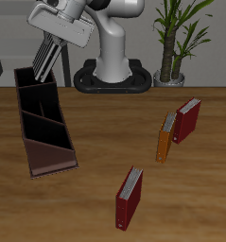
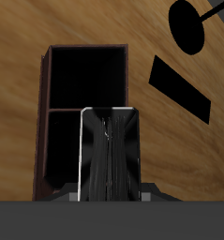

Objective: Place the striped book into the right desk caddy's back compartment

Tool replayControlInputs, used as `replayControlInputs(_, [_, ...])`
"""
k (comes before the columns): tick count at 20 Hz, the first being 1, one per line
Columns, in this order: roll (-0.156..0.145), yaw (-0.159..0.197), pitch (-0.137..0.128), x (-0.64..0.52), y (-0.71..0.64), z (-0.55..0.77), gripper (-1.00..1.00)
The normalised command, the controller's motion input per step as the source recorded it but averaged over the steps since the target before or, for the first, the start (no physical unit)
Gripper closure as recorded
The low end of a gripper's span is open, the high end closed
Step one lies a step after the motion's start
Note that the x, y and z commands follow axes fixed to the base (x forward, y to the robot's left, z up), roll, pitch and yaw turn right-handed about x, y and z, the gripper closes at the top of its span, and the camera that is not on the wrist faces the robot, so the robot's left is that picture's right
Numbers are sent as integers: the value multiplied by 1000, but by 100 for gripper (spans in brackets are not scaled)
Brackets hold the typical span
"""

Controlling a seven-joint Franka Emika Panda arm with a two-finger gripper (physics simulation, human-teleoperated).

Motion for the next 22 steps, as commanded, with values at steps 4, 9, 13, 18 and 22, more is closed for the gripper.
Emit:
replayControlInputs(4, [-9,-8,14,39,-45,-78,100])
replayControlInputs(9, [-3,-7,12,51,-38,-70,100])
replayControlInputs(13, [-10,-20,11,74,-79,-83,100])
replayControlInputs(18, [-4,-8,24,114,-68,-154,100])
replayControlInputs(22, [-5,-16,24,92,-41,-126,100])
